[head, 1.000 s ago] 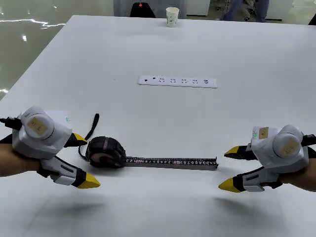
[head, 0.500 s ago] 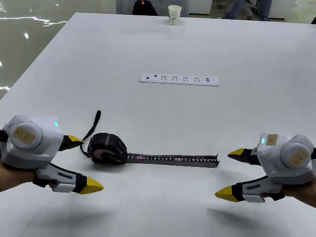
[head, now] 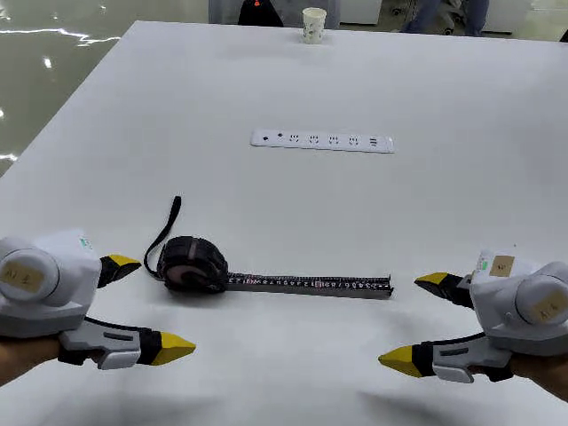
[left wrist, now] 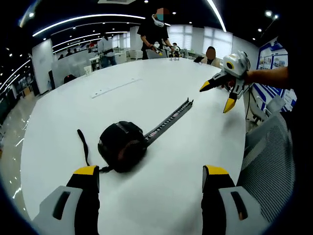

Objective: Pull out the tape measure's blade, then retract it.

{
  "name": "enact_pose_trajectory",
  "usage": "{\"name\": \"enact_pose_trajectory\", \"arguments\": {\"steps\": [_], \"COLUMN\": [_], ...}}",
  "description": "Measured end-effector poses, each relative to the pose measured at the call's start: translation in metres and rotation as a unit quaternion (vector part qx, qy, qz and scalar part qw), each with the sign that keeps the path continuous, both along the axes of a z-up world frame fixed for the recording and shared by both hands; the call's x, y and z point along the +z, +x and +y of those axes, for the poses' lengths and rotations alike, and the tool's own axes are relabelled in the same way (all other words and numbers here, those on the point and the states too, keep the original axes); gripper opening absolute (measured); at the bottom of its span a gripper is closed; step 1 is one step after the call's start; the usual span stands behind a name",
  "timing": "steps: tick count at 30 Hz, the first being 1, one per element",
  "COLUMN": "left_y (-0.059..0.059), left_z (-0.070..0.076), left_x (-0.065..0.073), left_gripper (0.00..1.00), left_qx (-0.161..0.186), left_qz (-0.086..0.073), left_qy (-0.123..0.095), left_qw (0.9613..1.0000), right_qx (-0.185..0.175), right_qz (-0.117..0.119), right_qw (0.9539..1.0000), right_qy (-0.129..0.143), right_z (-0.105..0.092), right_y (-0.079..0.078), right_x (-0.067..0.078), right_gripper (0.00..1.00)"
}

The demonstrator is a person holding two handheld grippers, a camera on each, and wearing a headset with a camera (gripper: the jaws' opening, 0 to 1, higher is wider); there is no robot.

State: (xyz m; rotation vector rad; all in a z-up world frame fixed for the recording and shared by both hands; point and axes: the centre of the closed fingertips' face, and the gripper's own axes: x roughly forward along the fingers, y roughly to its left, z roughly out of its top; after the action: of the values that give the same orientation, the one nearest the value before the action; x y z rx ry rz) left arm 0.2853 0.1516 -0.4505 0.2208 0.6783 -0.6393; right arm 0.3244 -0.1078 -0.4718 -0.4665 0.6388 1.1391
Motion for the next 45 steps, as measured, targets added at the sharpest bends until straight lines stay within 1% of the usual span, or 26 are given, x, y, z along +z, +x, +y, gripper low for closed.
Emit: {"name": "enact_pose_trajectory", "arguments": {"steps": [3, 5, 9, 12, 17, 19, 21, 23, 29, 34, 37, 40, 45], "left_y": [-0.004, -0.006, -0.01, -0.013, -0.017, -0.019, -0.02, -0.021, -0.027, -0.032, -0.034, -0.037, -0.04], "left_z": [0.0, -0.002, -0.003, -0.005, -0.008, -0.009, -0.009, -0.01, -0.014, -0.018, -0.017, -0.02, -0.022], "left_x": [0.001, 0.004, 0.003, 0.004, 0.005, 0.006, 0.006, 0.008, 0.011, 0.012, 0.012, 0.013, 0.015], "left_gripper": [0.85, 0.85, 0.87, 0.87, 0.88, 0.88, 0.89, 0.89, 0.91, 0.93, 0.94, 0.96, 0.99], "left_qx": [0.012, 0.022, 0.029, 0.036, 0.052, 0.059, 0.065, 0.073, 0.092, 0.107, 0.121, 0.129, 0.143], "left_qz": [-0.004, -0.011, -0.017, -0.018, -0.027, -0.03, -0.034, -0.037, -0.049, -0.051, -0.055, -0.056, -0.064], "left_qy": [-0.003, -0.011, -0.009, -0.015, -0.021, -0.023, -0.022, -0.026, -0.033, -0.038, -0.043, -0.047, -0.052], "left_qw": [0.9999, 0.9996, 0.9994, 0.9991, 0.998, 0.9975, 0.9971, 0.9963, 0.994, 0.9922, 0.9903, 0.989, 0.9863], "right_qx": [-0.008, -0.015, -0.026, -0.042, -0.066, -0.079, -0.088, -0.095, -0.116, -0.128, -0.143, -0.15, -0.161], "right_qz": [-0.001, 0.002, 0.003, 0.005, -0.002, -0.008, -0.008, -0.014, -0.02, -0.022, -0.027, -0.024, -0.024], "right_qw": [1.0, 0.9998, 0.9995, 0.999, 0.9972, 0.996, 0.9949, 0.994, 0.9909, 0.9887, 0.9858, 0.9844, 0.9826], "right_qy": [0.005, 0.009, 0.014, 0.018, 0.036, 0.041, 0.049, 0.053, 0.066, 0.075, 0.084, 0.089, 0.09], "right_z": [0.002, 0.002, 0.003, 0.002, 0.005, 0.005, 0.007, 0.008, 0.013, 0.018, 0.019, 0.021, 0.024], "right_y": [-0.003, -0.006, -0.011, -0.014, -0.019, -0.019, -0.021, -0.023, -0.03, -0.034, -0.036, -0.039, -0.046], "right_x": [0.0, 0.001, 0.0, 0.0, 0.005, 0.007, 0.009, 0.011, 0.013, 0.016, 0.019, 0.02, 0.019], "right_gripper": [0.76, 0.77, 0.8, 0.83, 0.85, 0.87, 0.89, 0.91, 0.92, 0.94, 0.96, 0.97, 0.99]}}
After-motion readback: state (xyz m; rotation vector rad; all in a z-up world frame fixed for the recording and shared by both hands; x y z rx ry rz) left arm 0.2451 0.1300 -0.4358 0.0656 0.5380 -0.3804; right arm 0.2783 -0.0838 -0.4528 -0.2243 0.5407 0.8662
